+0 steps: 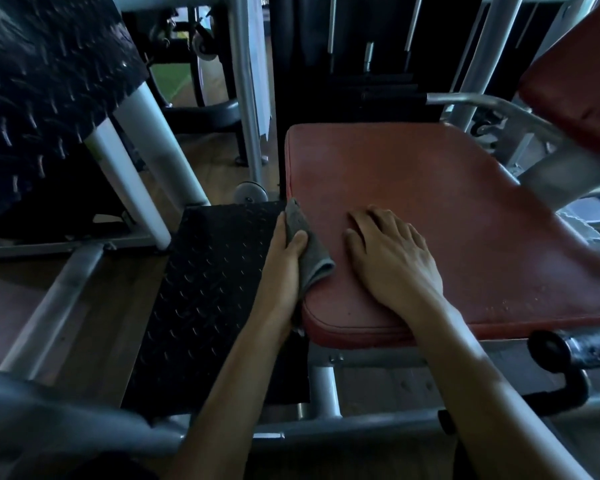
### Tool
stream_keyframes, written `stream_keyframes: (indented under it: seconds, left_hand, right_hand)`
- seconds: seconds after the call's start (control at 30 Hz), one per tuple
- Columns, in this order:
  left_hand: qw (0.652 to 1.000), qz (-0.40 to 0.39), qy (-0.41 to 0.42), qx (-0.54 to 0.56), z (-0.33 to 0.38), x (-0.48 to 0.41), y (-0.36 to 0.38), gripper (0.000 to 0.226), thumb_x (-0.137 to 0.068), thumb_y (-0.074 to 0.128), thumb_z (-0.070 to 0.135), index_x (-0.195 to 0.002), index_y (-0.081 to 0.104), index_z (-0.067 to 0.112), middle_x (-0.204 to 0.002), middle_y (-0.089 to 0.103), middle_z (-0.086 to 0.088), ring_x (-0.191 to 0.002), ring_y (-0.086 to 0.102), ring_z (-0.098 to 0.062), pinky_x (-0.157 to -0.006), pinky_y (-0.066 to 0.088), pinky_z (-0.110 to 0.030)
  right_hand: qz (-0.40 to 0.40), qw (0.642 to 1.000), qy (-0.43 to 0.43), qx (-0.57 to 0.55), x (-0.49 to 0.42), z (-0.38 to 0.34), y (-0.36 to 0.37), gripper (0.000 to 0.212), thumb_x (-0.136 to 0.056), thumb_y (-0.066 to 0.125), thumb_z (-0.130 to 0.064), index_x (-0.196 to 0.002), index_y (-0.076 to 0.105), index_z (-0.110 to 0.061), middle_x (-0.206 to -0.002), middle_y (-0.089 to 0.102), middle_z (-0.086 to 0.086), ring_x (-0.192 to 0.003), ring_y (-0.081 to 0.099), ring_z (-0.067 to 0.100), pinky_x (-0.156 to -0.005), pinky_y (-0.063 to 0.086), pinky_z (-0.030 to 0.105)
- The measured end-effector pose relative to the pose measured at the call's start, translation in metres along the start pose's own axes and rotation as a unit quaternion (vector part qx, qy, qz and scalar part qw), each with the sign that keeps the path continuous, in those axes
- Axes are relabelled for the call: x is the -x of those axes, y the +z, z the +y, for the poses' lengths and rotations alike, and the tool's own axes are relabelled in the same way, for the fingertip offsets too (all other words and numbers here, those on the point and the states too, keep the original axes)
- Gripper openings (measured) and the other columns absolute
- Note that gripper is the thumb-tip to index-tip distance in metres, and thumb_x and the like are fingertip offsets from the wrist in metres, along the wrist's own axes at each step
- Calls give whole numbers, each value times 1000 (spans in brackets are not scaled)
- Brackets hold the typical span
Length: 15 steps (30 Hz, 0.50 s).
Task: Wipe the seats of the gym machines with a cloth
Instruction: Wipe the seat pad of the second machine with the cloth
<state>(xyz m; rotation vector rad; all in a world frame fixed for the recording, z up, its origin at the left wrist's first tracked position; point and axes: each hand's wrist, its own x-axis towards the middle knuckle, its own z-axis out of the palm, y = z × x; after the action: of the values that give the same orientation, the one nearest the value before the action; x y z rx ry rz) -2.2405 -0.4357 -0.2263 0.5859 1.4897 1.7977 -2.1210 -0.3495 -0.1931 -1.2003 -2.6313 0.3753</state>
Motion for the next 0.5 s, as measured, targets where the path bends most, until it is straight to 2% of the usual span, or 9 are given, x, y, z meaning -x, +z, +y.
stream_keyframes:
  seconds: [0.07,0.17,0.23,0.3,0.37,0.43,0.5]
  left_hand:
    - [1000,-15,-1,13,-11,29,-3,56,-93,51,37,-146,35,44,-146,50,10,-126,56,-13,-108,44,-41]
    - [999,-14,4,51,-18,35,-4,55,-97,50,35,-147,32,45,-148,46,13,-127,54,-9,-109,44,-39]
    - [998,-31,24,49,-14,17,-5,55,-95,50,34,-148,35,38,-147,48,8,-127,55,-14,-108,44,-41]
    - [998,-39,35,35,-7,-10,-4,41,-101,44,26,-142,41,30,-140,54,2,-123,58,-19,-106,47,-39]
    - [999,-26,31,-7,-3,-41,-4,42,-104,39,20,-146,36,25,-138,54,-4,-122,58,-24,-104,48,-38]
    - [999,-26,15,-25,3,-70,-3,47,-105,37,18,-151,30,18,-141,51,-12,-117,59,-27,-93,55,-33]
    - [1000,-17,-2,-20,9,-95,-2,46,-105,36,15,-151,30,13,-136,52,-15,-98,63,-20,-69,58,-21]
  right_hand:
    - [-21,1000,19,-12,-3,-1,-3,49,-105,26,-45,-152,28,-32,-161,21,-5,-148,19,20,-122,11,39]
    - [-27,998,41,-41,-20,-10,-8,48,-102,37,-44,-148,38,-30,-156,30,0,-145,24,25,-121,12,43]
    - [-32,997,37,-52,-45,-18,-8,47,-101,42,-43,-145,43,-29,-154,35,2,-143,29,27,-122,14,45]
    - [-30,997,38,-67,-69,-24,-4,44,-100,46,-42,-142,47,-29,-152,38,3,-140,34,28,-120,19,46]
    - [-16,996,42,-76,-84,-25,1,42,-99,46,-40,-139,49,-30,-149,41,5,-138,37,29,-117,22,46]
    - [-2,997,42,-68,-86,-22,7,41,-99,45,-39,-139,47,-28,-147,42,6,-136,39,30,-115,23,46]
    - [0,998,35,-57,-85,-21,12,43,-100,42,-39,-141,44,-26,-149,40,7,-136,38,31,-117,21,48]
